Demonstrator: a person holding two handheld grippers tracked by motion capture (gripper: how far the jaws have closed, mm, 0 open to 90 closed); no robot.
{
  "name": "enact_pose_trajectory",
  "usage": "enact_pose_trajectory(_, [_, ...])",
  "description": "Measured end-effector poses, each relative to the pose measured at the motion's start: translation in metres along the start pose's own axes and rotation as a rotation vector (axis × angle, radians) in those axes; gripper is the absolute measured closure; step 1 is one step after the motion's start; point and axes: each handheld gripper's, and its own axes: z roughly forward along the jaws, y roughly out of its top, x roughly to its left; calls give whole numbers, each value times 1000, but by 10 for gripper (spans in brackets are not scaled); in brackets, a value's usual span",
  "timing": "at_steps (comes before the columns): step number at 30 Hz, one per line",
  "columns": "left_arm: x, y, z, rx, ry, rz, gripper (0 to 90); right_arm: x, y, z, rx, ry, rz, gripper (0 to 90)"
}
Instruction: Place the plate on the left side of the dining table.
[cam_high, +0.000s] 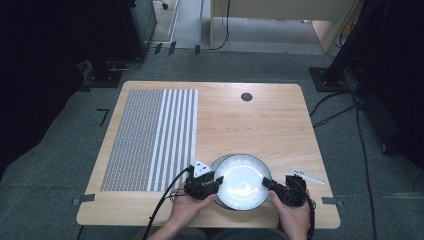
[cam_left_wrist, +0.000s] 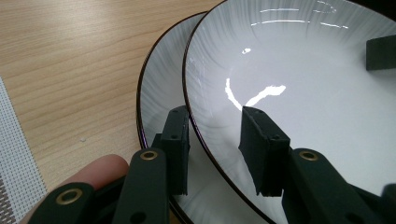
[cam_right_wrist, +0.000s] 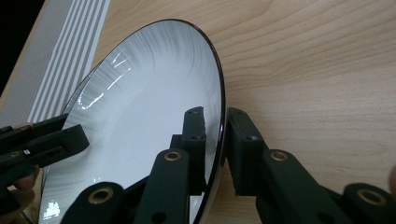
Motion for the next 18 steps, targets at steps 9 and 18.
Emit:
enact_pose_trajectory(9, [0,-1,0,-4,-7,-5,636,-4,0,1,-6,28,40,817])
enact_pose_trajectory(18, [3,-1,-1,-13,-46,-33,615,-13,-2,7,-26,108,156,841])
